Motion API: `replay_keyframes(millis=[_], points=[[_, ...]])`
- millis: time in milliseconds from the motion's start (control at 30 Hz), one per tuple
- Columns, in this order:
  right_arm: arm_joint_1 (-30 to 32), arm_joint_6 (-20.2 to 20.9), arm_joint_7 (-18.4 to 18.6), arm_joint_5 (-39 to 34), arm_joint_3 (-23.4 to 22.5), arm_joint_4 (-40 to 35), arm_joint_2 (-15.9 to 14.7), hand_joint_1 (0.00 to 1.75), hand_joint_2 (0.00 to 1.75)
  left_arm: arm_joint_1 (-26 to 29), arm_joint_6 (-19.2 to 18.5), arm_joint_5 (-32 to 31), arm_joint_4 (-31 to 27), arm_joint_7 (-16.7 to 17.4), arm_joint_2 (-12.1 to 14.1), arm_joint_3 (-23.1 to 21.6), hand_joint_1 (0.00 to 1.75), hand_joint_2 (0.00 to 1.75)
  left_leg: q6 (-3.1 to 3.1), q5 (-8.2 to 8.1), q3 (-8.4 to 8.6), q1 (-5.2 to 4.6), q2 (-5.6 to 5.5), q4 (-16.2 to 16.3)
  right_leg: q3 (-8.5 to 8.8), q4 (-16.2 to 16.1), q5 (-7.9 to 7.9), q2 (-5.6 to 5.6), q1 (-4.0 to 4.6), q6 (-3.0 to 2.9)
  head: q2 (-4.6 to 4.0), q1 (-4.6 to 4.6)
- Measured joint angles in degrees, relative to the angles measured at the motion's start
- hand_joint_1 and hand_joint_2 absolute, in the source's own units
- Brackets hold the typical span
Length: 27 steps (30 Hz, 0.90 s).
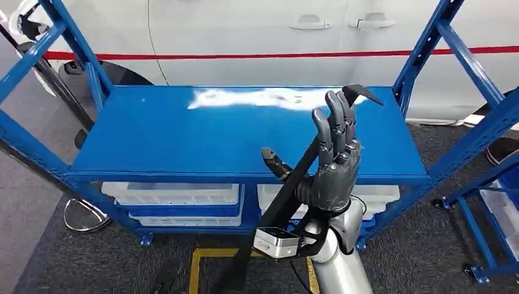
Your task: Take the parts from the cabinet and place them on the table.
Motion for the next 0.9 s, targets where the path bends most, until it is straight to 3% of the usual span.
replay_keyframes(millis=[33,67,100,133,167,200,233,300,367,400,467,500,533,567,600,667,700,733,767,833,867,900], points=[[0.0,0.0,0.0,0.0,0.0,0.0,0.0,0.00,1.75,0.1,0.0,0.0,0.0,0.0,0.0,0.0,0.00,1.75,-0.11,0.57,-1.06,0.00,0.06,0.3,-0.19,3.0,-0.13,0.00,0.00,0.15,0.00,0.00],[0.0,0.0,0.0,0.0,0.0,0.1,0.0,0.00,1.75,0.1,0.0,0.0,0.0,0.0,0.0,0.0,0.00,1.75,-0.21,1.05,-2.10,0.03,0.14,0.7,0.60,3.8,1.20,0.00,-0.06,0.26,0.00,0.00],[0.0,0.0,0.0,0.0,0.0,0.2,0.0,0.00,1.75,0.1,0.0,0.0,0.0,0.1,0.0,0.0,0.00,1.75,-0.40,1.48,-3.16,0.09,0.19,1.1,2.59,2.4,3.25,-0.02,-0.16,0.34,0.00,0.00],[0.0,0.0,0.0,0.0,0.0,0.2,0.0,0.00,1.75,0.1,0.0,0.0,0.0,0.1,-0.1,0.0,0.00,1.75,-0.63,1.84,-4.22,0.15,0.19,1.7,5.94,-1.3,5.01,-0.04,-0.34,0.40,0.00,0.00],[0.0,0.0,0.0,0.0,0.0,0.2,0.0,0.00,1.75,0.1,0.0,0.0,0.0,0.1,-0.1,0.0,0.00,1.75,-0.88,2.05,-5.01,0.20,0.17,2.4,9.71,-5.9,5.17,-0.05,-0.50,0.43,0.00,0.00],[0.0,0.0,0.0,0.0,0.2,0.2,0.0,0.00,1.75,0.1,0.0,0.0,0.0,0.1,-0.1,0.0,0.00,1.75,-1.20,2.19,-5.83,0.02,0.12,3.1,13.01,-10.8,2.25,-0.02,-0.45,0.39,0.00,0.00],[0.0,0.0,0.0,0.1,0.3,0.2,0.0,0.00,1.75,0.1,0.0,0.0,0.0,0.1,-0.1,0.0,0.00,1.75,-1.43,2.35,-6.12,0.02,0.07,3.7,13.72,-12.1,1.80,0.33,0.07,-0.29,0.00,-0.15],[0.0,0.0,0.2,0.2,0.5,0.2,0.0,0.00,1.75,0.1,-0.1,0.0,0.0,0.1,-0.1,0.0,0.00,1.75,-2.16,3.32,-6.19,0.04,-0.01,3.5,13.06,-12.1,2.30,0.43,0.18,-0.90,0.00,-0.15],[0.0,0.0,0.3,0.3,0.7,0.4,0.0,0.00,1.75,0.4,-0.3,-0.1,0.0,0.2,-0.1,0.0,0.00,1.75,-2.86,3.37,-6.81,0.39,-0.17,3.8,12.02,-12.5,3.61,0.03,-0.15,-2.21,0.00,-0.09],[0.0,0.0,0.3,0.3,0.9,0.5,0.1,0.00,1.75,0.5,-0.4,-0.1,0.0,0.3,-0.1,0.0,0.00,1.75,-3.23,0.56,-7.44,0.43,-0.22,5.0,11.38,-12.6,4.30,-0.02,-0.15,-2.58,0.00,-0.15],[-0.1,0.0,0.4,0.4,1.6,0.7,0.1,0.00,1.75,0.6,-0.5,-0.1,0.0,0.2,-0.1,0.0,0.00,1.75,-3.77,-6.67,-9.19,0.61,-0.22,12.0,9.72,-12.6,5.70,-0.04,-0.09,-2.96,0.00,-0.17],[-0.1,0.0,0.4,0.4,1.7,0.9,0.1,0.00,1.75,0.6,-0.5,-0.1,0.0,0.2,-0.1,0.0,0.00,1.75,-3.97,-9.15,-10.07,0.62,-0.22,16.4,8.79,-12.6,6.43,-0.05,0.00,-2.99,0.00,-0.17],[-0.1,0.0,0.4,0.4,1.9,1.1,0.1,0.00,1.75,0.7,-0.5,-0.1,0.0,0.2,-0.1,0.0,0.00,1.75,-4.05,-9.94,-10.37,0.62,-0.22,19.8,7.81,-12.5,7.13,-0.10,0.08,-2.98,0.00,-0.17],[-0.1,0.0,0.3,0.5,2.2,1.4,0.1,0.00,1.75,0.8,-0.5,0.0,0.0,0.0,-0.1,0.0,0.00,1.75,-3.99,-8.87,-9.65,0.62,-0.23,20.9,6.87,-12.5,7.82,-0.11,0.15,-2.96,0.00,-0.17],[-0.1,0.0,0.3,0.8,2.5,1.6,0.1,0.00,1.75,0.8,-0.5,0.1,0.0,-0.2,-0.1,0.0,0.00,1.75,-3.83,-6.91,-7.88,0.60,-0.23,19.7,6.10,-12.5,8.43,-0.11,0.19,-2.91,0.00,-0.17],[-0.1,0.0,0.3,1.1,3.0,1.9,0.1,0.00,1.75,0.7,-0.5,0.4,0.0,-0.7,-0.1,0.0,0.00,1.75,-3.15,-3.67,-1.51,0.48,-0.27,12.0,4.90,-12.5,9.56,-0.07,0.26,-2.74,0.00,-0.17],[-0.2,0.0,0.3,1.2,3.4,2.0,0.1,0.00,1.75,0.5,-0.5,0.5,0.0,-0.9,0.0,0.0,0.00,1.75,-2.38,-4.42,2.99,0.16,-0.45,6.2,4.69,-12.5,10.17,-0.11,0.17,-2.61,0.00,-0.20],[-0.2,0.0,0.3,1.3,3.7,2.0,0.1,0.00,1.75,0.3,-0.5,0.6,0.0,-1.1,0.2,0.0,0.00,1.75,-1.91,-6.23,5.89,-0.21,-0.40,1.1,4.54,-12.5,10.56,-0.08,0.39,-2.20,0.00,-0.17],[-0.3,0.0,0.3,1.3,4.0,2.1,0.1,0.00,1.75,0.1,-0.5,0.6,0.0,-1.3,0.2,0.0,0.00,1.75,-2.14,-6.39,6.04,-0.28,-0.45,0.4,4.60,-12.9,11.24,-0.28,0.17,-1.78,0.00,-0.15],[-0.4,0.0,0.5,1.9,4.5,2.4,0.1,0.00,1.75,0.1,-0.5,1.0,0.0,-1.4,0.2,0.2,0.00,1.75,-1.44,-5.22,5.44,-0.62,-0.47,0.2,4.76,-13.9,12.77,-0.39,-0.09,-1.10,0.00,-0.15],[-0.4,0.0,0.5,2.2,4.6,2.5,0.0,0.00,1.75,0.1,-0.5,1.1,0.0,-1.4,0.1,0.2,0.00,1.75,-1.05,-3.77,5.08,-0.08,-0.32,-0.9,4.53,-14.3,13.06,-0.28,0.21,-0.77,0.00,-0.15],[-0.4,0.0,0.5,2.3,4.6,2.6,-0.1,0.00,1.75,0.0,-0.5,1.1,0.0,-1.4,0.1,0.2,0.00,1.75,-0.83,-2.84,4.73,0.07,0.11,-1.2,3.97,-13.6,11.04,-0.20,0.04,-0.64,0.00,-0.09]])
